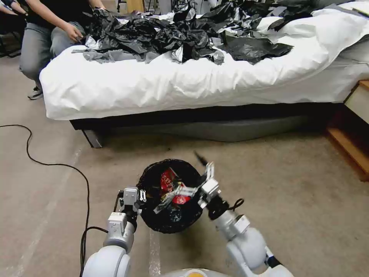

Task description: Pick up the trash bin, then pick up the garbage from the floor and place it into the trash bin.

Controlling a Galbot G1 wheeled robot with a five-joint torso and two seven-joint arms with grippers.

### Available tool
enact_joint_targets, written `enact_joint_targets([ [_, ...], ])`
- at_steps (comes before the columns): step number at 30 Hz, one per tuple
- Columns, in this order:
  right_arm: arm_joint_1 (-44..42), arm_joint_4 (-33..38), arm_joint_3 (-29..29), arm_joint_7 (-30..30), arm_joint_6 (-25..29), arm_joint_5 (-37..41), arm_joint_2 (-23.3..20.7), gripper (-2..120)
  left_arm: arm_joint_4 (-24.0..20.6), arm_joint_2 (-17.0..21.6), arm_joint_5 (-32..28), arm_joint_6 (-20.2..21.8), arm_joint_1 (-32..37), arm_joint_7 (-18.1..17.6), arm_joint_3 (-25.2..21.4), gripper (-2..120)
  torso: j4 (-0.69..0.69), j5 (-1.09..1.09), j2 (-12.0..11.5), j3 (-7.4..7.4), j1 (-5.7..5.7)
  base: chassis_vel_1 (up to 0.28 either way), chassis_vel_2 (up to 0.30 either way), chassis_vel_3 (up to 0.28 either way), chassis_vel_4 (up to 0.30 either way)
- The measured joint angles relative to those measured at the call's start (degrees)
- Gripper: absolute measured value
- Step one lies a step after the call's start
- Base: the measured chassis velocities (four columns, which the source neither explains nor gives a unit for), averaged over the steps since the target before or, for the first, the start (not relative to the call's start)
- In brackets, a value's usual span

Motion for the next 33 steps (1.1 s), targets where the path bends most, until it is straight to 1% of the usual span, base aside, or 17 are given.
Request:
enact_joint_targets([
  [2, -2.13, 0.88, 3.65, 2.10, 0.94, -1.74, 1.78, 100, 0.10, 0.04, -0.24, -0.02, -0.16, 0.00, 0.00, 0, 0.00, 0.00, 0.00, 0.00, 0.00, 0.000, 0.000, 0.000, 0.000],
  [3, -2.13, 0.88, 3.65, 2.10, 0.94, -1.74, 1.78, 100, 0.10, 0.04, -0.24, -0.02, -0.16, 0.00, 0.00, 0, 0.00, 0.00, 0.00, 0.00, 0.00, 0.000, 0.000, 0.000, 0.000],
  [5, -4.70, 0.67, 8.39, 4.31, 3.16, -3.40, 4.04, 100, 0.10, 0.12, -0.61, -0.04, -0.29, 0.00, -0.04, 0, -0.01, 0.00, 0.00, 0.00, 0.00, 0.000, 0.000, 0.000, 0.000],
  [6, -4.70, 0.67, 8.39, 4.31, 3.16, -3.40, 4.04, 100, 0.10, 0.12, -0.61, -0.04, -0.29, 0.00, -0.04, 0, -0.01, 0.00, 0.00, 0.00, 0.00, 0.000, 0.000, 0.000, 0.000],
  [8, -7.09, -0.37, 12.22, 6.28, 4.29, -3.48, 5.79, 100, 0.10, 0.26, -0.82, -0.05, -0.28, 0.00, -0.06, 0, -0.01, 0.00, 0.00, 0.00, 0.00, 0.000, 0.000, 0.000, 0.000],
  [13, -9.53, -1.90, 14.84, 7.07, 5.30, -2.80, 6.59, 100, -0.09, 0.36, -0.94, -0.04, -0.22, 0.00, -0.05, 0, -0.01, 0.00, 0.00, 0.00, 0.00, 0.000, 0.000, 0.000, 0.000],
  [18, -10.49, -3.16, 15.64, 7.41, 5.69, -2.20, 6.90, 100, -0.42, 0.43, -0.95, -0.05, -0.20, 0.03, 0.08, 0, 0.00, 0.00, 0.00, 0.00, 0.00, 0.000, 0.000, 0.000, 0.000],
  [25, -10.33, -4.04, 15.08, 7.41, 5.69, -2.40, 6.82, 100, -0.79, 0.43, -1.12, -0.05, -0.18, 0.09, 0.03, 0, 0.00, 0.00, 0.00, 0.00, 0.00, 0.000, 0.000, 0.000, 0.000],
  [33, -9.53, -4.93, 14.58, 7.35, 5.56, -2.45, 6.81, 100, -1.20, 0.40, -1.33, -0.05, 0.10, 0.18, -0.85, 0, 0.01, 0.00, 0.00, 0.00, 0.00, 0.060, 0.065, 0.072, 0.049],
])
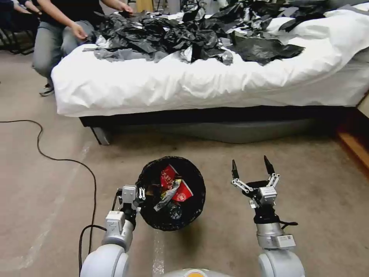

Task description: Pick up the trash bin, then pick up the garbage from the floor and place it into the trash bin.

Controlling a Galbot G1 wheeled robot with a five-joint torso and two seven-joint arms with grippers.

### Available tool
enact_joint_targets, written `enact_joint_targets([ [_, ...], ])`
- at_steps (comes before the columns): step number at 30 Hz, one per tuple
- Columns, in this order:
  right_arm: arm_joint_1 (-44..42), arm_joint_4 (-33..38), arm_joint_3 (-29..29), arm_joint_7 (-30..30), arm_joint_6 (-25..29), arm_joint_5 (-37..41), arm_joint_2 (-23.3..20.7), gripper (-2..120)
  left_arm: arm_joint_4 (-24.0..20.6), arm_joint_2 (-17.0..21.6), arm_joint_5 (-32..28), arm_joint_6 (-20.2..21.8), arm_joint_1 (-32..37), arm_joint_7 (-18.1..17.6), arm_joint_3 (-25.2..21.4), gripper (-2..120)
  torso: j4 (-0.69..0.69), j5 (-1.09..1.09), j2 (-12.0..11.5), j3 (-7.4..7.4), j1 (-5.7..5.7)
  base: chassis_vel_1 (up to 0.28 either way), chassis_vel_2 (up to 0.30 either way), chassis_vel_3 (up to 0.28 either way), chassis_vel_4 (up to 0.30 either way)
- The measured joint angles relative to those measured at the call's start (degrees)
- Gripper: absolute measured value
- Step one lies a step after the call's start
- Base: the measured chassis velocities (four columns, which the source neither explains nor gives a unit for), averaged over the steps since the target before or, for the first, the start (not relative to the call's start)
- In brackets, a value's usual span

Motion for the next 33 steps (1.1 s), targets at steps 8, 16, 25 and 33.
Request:
enact_joint_targets([
  [8, 0.59, -0.14, -0.19, -0.20, -0.05, 0.20, 0.00, 100, -0.44, -0.15, -0.02, 0.00, 0.06, 0.10, -0.04, 0, -0.01, 0.00, 0.00, 0.00, 0.00, 0.100, 0.089, 0.098, 0.091],
  [16, 1.43, -0.35, -0.63, -0.40, -0.58, -0.67, -0.11, 100, -1.27, -0.06, -0.16, 0.00, 0.45, 0.23, -0.54, 0, -0.01, 0.00, 0.00, 0.00, 0.00, 0.121, 0.122, 0.121, 0.127],
  [25, 2.19, 0.47, -0.94, -0.67, -1.48, -1.17, -0.69, 100, -1.70, 0.11, -0.29, 0.00, 0.65, 0.30, -0.66, 0, -0.01, 0.00, 0.00, 0.00, 0.00, 0.133, 0.124, 0.129, 0.123],
  [33, 1.91, -0.22, -1.46, -0.68, -1.52, -1.23, -0.89, 100, -2.45, 0.38, -0.31, 0.05, 0.88, 0.40, -0.91, 0, 0.00, 0.00, 0.00, 0.00, 0.00, 0.127, 0.124, 0.127, 0.116],
])
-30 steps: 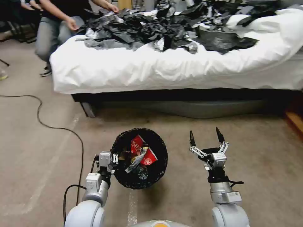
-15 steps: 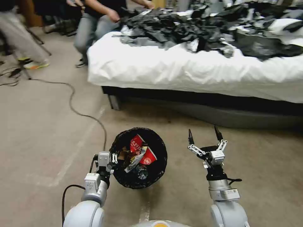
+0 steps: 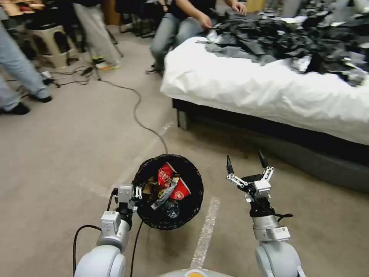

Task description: Pick up the trash bin, then pick up the garbage from the floor and place it into the trash bin.

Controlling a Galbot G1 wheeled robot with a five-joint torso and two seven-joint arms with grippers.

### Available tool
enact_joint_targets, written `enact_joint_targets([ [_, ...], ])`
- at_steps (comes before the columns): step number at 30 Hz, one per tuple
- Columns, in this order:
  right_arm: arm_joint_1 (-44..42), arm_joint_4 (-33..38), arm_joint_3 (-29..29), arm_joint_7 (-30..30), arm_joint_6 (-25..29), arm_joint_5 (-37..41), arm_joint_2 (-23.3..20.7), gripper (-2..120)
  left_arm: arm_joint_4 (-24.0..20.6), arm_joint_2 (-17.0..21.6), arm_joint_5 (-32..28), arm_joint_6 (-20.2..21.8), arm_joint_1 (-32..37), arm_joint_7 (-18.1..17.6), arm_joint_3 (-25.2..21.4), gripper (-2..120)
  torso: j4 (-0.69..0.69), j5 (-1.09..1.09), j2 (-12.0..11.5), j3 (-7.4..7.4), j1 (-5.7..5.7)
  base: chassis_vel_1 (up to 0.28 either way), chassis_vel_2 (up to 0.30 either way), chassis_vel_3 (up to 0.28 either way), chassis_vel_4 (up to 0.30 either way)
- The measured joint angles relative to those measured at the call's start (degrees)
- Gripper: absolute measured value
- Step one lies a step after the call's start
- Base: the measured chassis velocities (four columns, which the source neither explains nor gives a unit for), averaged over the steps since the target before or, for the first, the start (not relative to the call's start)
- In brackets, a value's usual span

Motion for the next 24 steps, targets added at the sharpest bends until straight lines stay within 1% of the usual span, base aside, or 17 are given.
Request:
enact_joint_targets([
  [24, 0.44, -0.37, -0.38, -0.94, -0.18, -0.62, -0.07, 100, -0.12, -0.06, -0.18, 0.06, -0.18, 0.06, -0.30, 0, -0.01, 0.00, 0.00, 0.00, -0.01, 0.127, 0.125, 0.128, 0.120],
])
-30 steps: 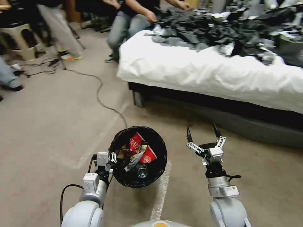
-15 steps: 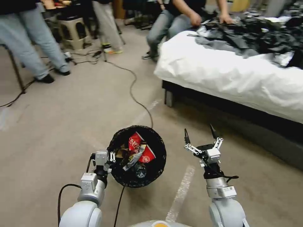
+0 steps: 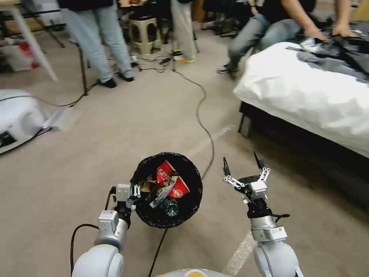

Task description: Pick up the trash bin, then pick up the garbage from the floor and place it into the trash bin.

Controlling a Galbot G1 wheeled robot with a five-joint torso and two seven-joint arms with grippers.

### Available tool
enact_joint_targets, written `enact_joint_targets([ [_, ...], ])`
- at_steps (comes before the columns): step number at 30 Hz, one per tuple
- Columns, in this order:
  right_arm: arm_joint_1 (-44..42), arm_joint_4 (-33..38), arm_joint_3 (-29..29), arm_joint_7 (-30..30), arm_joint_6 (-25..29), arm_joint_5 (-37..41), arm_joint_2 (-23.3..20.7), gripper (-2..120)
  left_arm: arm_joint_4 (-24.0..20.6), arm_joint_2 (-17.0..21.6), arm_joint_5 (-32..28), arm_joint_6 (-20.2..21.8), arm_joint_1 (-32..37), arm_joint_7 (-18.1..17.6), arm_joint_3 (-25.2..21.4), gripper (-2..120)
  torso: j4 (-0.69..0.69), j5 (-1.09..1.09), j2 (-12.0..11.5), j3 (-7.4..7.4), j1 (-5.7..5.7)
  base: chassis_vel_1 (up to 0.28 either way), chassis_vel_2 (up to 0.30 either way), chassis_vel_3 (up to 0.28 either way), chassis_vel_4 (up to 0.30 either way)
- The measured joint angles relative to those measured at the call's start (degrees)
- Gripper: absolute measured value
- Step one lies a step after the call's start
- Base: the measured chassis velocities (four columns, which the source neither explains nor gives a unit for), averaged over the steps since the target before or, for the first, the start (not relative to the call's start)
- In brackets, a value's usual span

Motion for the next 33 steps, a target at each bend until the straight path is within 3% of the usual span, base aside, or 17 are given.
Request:
enact_joint_targets([
  [33, 0.63, -0.29, 0.36, -0.19, -0.19, 0.07, -0.42, 100, 1.44, -0.39, -0.16, -0.18, -0.40, -0.04, -0.27, 0, 0.02, 0.00, 0.00, 0.00, 0.00, 0.121, 0.124, 0.128, 0.123],
])
